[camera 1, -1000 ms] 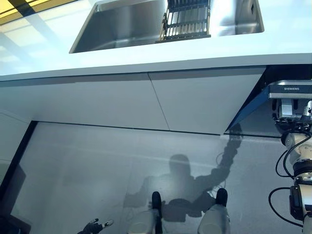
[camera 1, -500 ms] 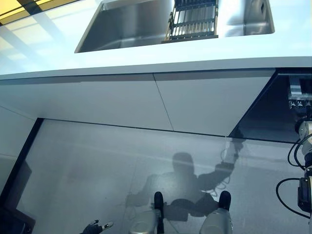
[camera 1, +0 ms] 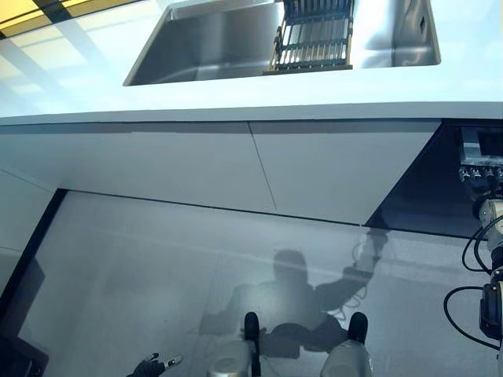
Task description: Take plates into dishwasher
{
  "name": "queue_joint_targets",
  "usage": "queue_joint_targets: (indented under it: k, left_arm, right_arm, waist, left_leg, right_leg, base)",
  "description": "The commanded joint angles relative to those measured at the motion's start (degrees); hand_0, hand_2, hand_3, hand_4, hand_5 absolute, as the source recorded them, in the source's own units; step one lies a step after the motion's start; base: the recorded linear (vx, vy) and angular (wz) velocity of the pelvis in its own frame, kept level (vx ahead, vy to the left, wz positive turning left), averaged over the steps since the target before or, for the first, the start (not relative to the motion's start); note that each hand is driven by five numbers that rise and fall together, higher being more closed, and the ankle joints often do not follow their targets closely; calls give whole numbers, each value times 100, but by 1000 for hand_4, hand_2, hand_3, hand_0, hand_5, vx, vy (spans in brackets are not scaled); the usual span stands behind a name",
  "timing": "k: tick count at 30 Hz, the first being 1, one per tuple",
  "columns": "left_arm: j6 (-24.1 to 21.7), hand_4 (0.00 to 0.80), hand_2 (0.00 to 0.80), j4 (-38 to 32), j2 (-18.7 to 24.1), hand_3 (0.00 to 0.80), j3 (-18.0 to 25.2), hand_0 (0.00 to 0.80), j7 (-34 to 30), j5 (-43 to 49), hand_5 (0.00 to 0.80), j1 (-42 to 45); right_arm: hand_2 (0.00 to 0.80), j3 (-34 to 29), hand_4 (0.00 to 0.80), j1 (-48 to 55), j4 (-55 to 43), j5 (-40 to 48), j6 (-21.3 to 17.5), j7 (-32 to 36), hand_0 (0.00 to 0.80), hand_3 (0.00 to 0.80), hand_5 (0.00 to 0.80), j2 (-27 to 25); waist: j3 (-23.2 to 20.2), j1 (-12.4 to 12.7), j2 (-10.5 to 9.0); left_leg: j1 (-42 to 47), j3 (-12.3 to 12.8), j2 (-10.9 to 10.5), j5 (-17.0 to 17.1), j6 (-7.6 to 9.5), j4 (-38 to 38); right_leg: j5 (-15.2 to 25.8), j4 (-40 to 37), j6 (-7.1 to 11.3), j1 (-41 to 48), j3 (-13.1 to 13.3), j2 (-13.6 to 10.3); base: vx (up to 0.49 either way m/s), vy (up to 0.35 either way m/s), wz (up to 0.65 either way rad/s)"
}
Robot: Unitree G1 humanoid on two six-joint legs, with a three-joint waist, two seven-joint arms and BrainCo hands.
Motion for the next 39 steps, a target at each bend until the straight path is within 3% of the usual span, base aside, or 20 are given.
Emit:
queue_joint_targets:
  k: [1,7,11,19,24,27,30,31,32,34,35,37,39]
  left_arm:
    - [-16,0,0,80,588,0,-113,0,122,72,0,-108]
    - [5,0,0,143,562,0,8,0,136,260,0,-222]
    - [44,0,0,202,539,0,69,0,116,287,0,-327]
    - [251,0,0,426,510,0,112,0,44,297,0,-613]
    - [381,0,0,554,402,0,111,0,34,230,0,-732]
    - [438,0,0,645,337,0,26,0,30,642,0,-843]
    - [562,0,0,687,344,0,-241,0,-32,1145,0,-991]
    - [584,0,0,682,357,0,-261,0,-56,1221,0,-999]
    - [732,0,0,646,429,0,-414,0,-219,1711,0,-1044]
    - [1034,0,0,553,488,0,-648,0,-489,1880,0,-1132]
    - [1233,0,0,500,499,0,-743,0,-614,1854,0,-1114]
    - [1426,0,0,570,508,0,-864,0,-714,1584,0,-1058]
    - [1458,0,0,661,492,0,-765,0,-808,1459,0,-993]
  right_arm:
    - [0,-91,0,-752,-525,-643,116,807,0,0,0,5]
    - [0,-106,0,250,-324,-2180,556,864,0,0,0,603]
    - [0,-76,0,760,-262,-2645,721,929,0,0,0,1057]
    - [0,234,0,1648,-272,-3562,702,856,0,0,0,1905]
    - [0,275,0,2010,-280,-3766,642,979,0,0,0,2148]
    - [0,374,0,2337,-308,-4219,495,1074,0,0,0,2339]
    - [0,592,0,2760,-438,-4820,286,1054,0,0,0,2476]
    - [0,605,0,2798,-458,-4856,272,1053,0,0,0,2492]
    - [0,714,0,3065,-516,-5302,133,1062,0,0,0,2587]
    - [0,843,0,3243,-432,-5698,-35,1167,0,0,0,2699]
    - [0,914,0,3297,-418,-5820,33,1197,0,0,0,2733]
    - [0,1092,0,3450,-455,-6079,108,1171,0,0,0,2836]
    - [0,1196,0,3604,-359,-6308,26,1223,0,0,0,2935]
  waist:
    - [-741,442,-668]
    - [-865,362,-855]
    - [-926,285,-925]
    - [-1071,74,-1053]
    - [-1117,-43,-1101]
    - [-1075,-111,-1161]
    - [-907,-253,-1231]
    - [-907,-265,-1253]
    - [-821,-331,-1269]
    - [-758,-422,-1247]
    - [-727,-412,-1178]
    - [-795,-462,-1029]
    - [-890,-404,-938]
  left_leg:
    - [96,188,562,-353,-40,469]
    - [218,261,615,-479,-9,676]
    - [338,358,610,-575,44,737]
    - [574,506,449,-736,133,695]
    - [619,572,339,-934,209,871]
    - [516,541,254,-1214,329,1331]
    - [361,432,29,-1782,559,2062]
    - [336,408,-27,-1786,578,2072]
    - [321,334,-200,-1900,646,2130]
    - [326,403,-356,-1714,653,1930]
    - [355,539,-354,-1586,673,1763]
    - [225,555,-380,-1090,766,1210]
    - [130,534,-439,-841,825,827]
  right_leg:
    - [-468,709,-33,-295,136,-113]
    - [-434,575,-33,-65,198,-61]
    - [-368,417,-14,86,239,-47]
    - [31,-96,119,196,359,-77]
    - [132,-132,134,119,467,-114]
    - [108,46,96,42,652,-179]
    - [209,448,45,-190,981,-341]
    - [275,446,42,-233,1013,-377]
    - [725,201,110,-289,1097,-476]
    - [981,2,147,-555,997,-481]
    - [910,422,105,-660,868,-379]
    - [383,1192,-79,-636,1083,235]
    - [-68,1631,-247,-540,905,635]
  base:
    - [0,0,0]
    - [-10,12,-2]
    - [-27,51,-13]
    - [-60,72,-11]
    - [-105,135,-14]
    - [-125,175,-13]
    - [-62,184,-12]
    - [-14,166,-19]
    - [-39,166,-20]
    - [-122,197,-16]
    - [-259,226,-10]
    - [-293,227,-43]
    - [-212,171,-78]
